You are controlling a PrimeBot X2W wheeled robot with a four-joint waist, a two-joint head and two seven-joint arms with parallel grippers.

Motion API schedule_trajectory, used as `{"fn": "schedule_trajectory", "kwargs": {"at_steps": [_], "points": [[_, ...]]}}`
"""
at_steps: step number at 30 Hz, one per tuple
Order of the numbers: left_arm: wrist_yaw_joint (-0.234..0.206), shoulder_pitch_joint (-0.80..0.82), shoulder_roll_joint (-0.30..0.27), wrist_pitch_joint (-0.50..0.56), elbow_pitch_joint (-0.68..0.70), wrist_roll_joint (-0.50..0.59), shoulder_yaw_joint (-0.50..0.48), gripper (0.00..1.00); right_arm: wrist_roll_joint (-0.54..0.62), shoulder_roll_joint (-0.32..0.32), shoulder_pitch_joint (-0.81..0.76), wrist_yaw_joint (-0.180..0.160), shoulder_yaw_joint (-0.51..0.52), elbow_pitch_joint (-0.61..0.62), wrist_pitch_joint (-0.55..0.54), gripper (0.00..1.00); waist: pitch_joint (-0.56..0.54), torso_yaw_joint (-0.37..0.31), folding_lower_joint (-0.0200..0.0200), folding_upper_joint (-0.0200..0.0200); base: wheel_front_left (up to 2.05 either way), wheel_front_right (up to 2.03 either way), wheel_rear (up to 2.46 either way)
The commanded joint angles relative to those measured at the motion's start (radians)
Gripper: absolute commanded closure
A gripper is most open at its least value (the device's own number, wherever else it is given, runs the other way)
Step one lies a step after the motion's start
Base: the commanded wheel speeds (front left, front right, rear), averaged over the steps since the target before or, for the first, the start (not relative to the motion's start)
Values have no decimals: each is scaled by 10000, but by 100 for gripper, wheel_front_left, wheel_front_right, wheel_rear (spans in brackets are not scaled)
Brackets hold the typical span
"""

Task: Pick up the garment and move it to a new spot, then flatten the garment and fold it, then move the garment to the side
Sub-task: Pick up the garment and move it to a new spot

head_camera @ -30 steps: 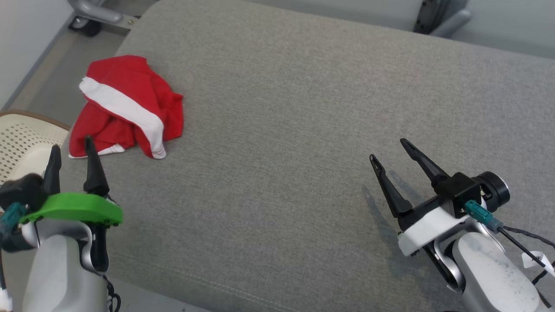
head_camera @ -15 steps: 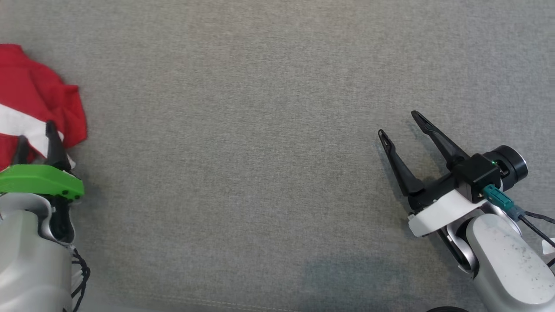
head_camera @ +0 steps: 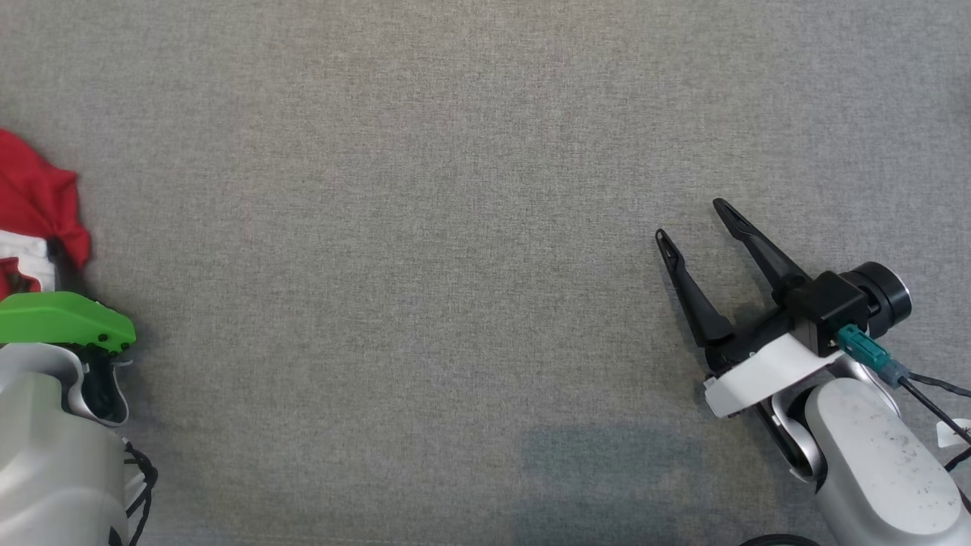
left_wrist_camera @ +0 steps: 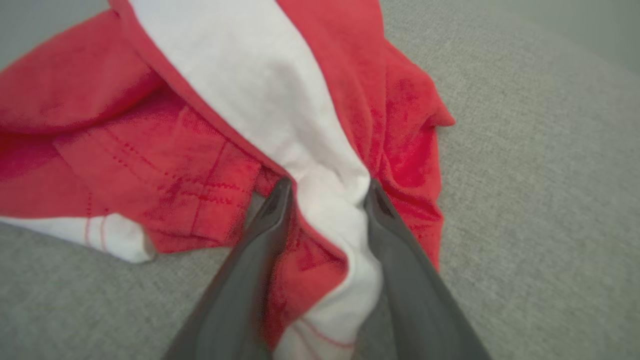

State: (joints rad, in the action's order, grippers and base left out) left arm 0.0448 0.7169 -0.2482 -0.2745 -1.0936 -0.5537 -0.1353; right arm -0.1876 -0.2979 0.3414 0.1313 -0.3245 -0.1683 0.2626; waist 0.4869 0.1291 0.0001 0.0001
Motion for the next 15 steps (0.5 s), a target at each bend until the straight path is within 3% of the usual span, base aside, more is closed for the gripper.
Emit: {"fn": "schedule_trajectory", "kwargs": {"at_steps": [1,8,15], "points": [[153,-177,381,193,-408,-79,-37,100,-92,31,-32,-13,-27,-83,26,0,-59,-13,-1,-1,0,0,0],[765,-128,829,176,39,52,101,100,-307,450,-45,-13,-58,-256,24,0,-589,-239,-1,-1,0,0,0],[883,-442,1507,115,1411,-272,312,100,-497,947,-180,-13,-37,-433,24,0,-1221,-618,-1,-1,0,0,0]]}}
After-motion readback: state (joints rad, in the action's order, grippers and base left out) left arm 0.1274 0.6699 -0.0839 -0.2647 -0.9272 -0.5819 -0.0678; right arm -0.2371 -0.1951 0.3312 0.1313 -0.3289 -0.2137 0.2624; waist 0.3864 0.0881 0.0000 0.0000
